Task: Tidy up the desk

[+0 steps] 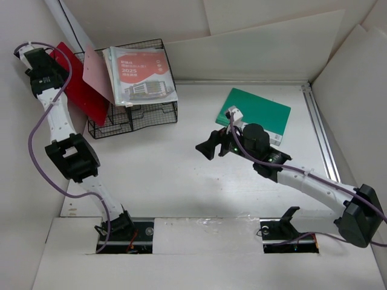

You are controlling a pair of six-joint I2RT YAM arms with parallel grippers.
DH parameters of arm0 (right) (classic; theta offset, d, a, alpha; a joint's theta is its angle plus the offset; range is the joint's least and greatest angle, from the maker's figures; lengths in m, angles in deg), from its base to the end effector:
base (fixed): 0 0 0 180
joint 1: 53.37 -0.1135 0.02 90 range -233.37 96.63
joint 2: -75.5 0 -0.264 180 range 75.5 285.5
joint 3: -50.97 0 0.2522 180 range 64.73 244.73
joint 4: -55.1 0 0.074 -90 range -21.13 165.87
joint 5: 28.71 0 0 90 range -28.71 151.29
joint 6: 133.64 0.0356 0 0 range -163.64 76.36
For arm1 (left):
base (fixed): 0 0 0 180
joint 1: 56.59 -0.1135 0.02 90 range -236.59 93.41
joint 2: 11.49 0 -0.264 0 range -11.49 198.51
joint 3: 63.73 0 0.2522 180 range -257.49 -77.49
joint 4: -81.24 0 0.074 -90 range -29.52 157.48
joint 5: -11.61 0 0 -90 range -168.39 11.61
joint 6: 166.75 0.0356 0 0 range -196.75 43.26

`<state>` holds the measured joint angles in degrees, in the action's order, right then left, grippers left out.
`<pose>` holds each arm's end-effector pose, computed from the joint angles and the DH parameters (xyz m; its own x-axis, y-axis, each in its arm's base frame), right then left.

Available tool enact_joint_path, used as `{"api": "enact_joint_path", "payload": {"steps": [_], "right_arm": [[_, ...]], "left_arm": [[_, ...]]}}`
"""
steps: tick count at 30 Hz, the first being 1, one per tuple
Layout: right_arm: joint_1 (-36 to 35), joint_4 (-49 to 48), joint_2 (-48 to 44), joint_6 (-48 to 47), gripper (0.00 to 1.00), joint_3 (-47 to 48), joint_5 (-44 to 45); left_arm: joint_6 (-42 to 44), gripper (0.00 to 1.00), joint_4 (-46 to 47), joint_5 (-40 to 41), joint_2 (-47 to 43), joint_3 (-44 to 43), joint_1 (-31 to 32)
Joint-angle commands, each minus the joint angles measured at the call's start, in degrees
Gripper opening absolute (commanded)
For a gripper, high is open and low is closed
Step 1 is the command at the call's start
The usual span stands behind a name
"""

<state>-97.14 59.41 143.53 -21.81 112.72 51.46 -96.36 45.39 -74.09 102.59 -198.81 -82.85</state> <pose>0.1974 0.1975 0.3107 -0.4217 0.1034 -0.9008 -0.6959 0.6000 0.3946 0.4194 0.2099 0.4168 -0.0466 -0.3962 -0.9170 -0.5540 0.7741 -0.3063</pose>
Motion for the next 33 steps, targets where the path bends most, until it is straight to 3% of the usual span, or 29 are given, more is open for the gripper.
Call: {"api": "enact_joint_path", "payload": {"steps": [1,3,7,11,16,25,33], "right_arm": [[-0.88,-1.97,0.79,-0.55,0.95,3.25,0.42],[-0.88,-1.97,1.93,-0.55,0.95,3.25,0.42],[-0.88,-1.97,2.55,-0.55,0.95,3.25,0.42],[-0.88,-1.97,3.07,-0.55,0.95,3.78,0.42],[-0.88,-1.97,3.07,-1.08,0.95,3.78,0.95],[-1.41,-1.97,3.07,-1.61,0.95,3.78,2.00],[-1.93,-1.97,5.01,-2.75,0.95,3.78,3.85]], "left_arm": [[1.07,0.41,3.18,-1.04,-0.79,-2.26,0.60],[1.07,0.23,6.07,-1.66,-2.46,0.37,0.60],[0.55,0.00,8.46,-1.66,-4.39,3.54,0.60],[-0.07,0.00,11.61,-0.87,-6.94,7.31,0.60],[-0.25,0.00,27.33,1.24,-16.51,23.12,0.60],[0.98,0.00,40.00,3.97,-19.68,30.87,0.60],[2.04,0.00,45.63,3.18,-16.18,30.00,0.60]]}}
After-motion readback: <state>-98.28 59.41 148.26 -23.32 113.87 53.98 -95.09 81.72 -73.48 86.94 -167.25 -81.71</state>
